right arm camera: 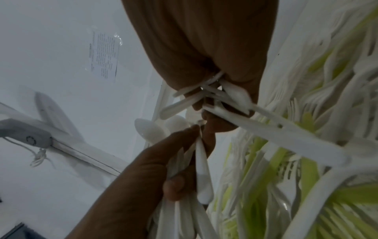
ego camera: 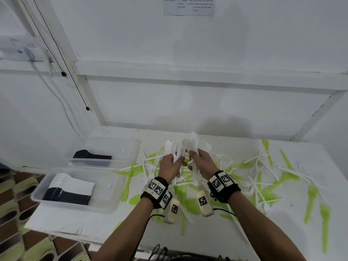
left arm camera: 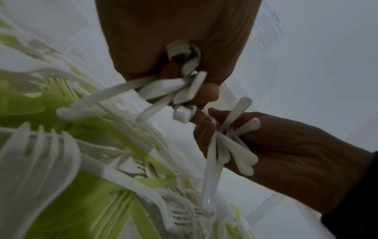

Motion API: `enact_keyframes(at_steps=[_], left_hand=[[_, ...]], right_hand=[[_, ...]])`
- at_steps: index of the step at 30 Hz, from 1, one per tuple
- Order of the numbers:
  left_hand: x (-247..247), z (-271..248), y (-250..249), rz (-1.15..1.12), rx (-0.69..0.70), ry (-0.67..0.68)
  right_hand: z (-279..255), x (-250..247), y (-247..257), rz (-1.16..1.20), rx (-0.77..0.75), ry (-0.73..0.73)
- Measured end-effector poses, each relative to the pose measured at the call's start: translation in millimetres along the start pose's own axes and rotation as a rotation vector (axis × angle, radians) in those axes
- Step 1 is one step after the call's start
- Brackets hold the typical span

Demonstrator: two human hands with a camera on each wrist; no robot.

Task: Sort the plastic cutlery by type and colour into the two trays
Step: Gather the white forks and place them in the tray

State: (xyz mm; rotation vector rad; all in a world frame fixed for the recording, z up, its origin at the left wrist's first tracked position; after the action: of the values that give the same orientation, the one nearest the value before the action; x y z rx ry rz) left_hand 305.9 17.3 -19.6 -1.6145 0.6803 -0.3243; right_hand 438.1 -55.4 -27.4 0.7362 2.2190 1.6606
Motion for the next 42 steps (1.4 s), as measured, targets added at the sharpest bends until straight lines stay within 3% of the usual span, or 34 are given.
enact_keyframes(at_steps=[3,9,15,20,32,38,42], left_hand=[[0,-3,0,-0.016,-0.008,-0.021],[4,-5,3,-0.035,-0.011,0.11],[9,-7,1,0.039,0.026,0.198],[4,-2,2,0.136,0.048,0.199],[-5,9,-4,0.499,0.132,0.235],[1,-4,-9,0.372,0.037,0.218],[-1,-3,0,0.329,-0.034,0.325]], right_hand=[[0,-3,-5,0.069,-0.043,-0.08],[1,-14,-11,0.194,0.014,-0.182],[-2,-17,-15,-0.256,-0.026,-0.292],[-8,-17,-8,-0.41,0.02,-0.325],[6,-4,-39,0.201,0.153,-0.172],[0,0,-37,0.194,0.124,-0.19],[1,-3,-36,0.168,0.103,-0.167]])
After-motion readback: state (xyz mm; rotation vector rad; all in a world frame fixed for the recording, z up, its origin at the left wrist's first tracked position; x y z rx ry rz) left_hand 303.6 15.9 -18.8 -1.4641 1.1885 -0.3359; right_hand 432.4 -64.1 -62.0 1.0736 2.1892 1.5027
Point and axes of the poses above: each hand's wrist, its own z-axis towards the middle knuckle, its own x-axis out of the palm, y = z × x, the point moved 5 cm from there along z, towards the middle knuckle, and after that the axes turned 3 degrees about y, right-handed, at the moved point
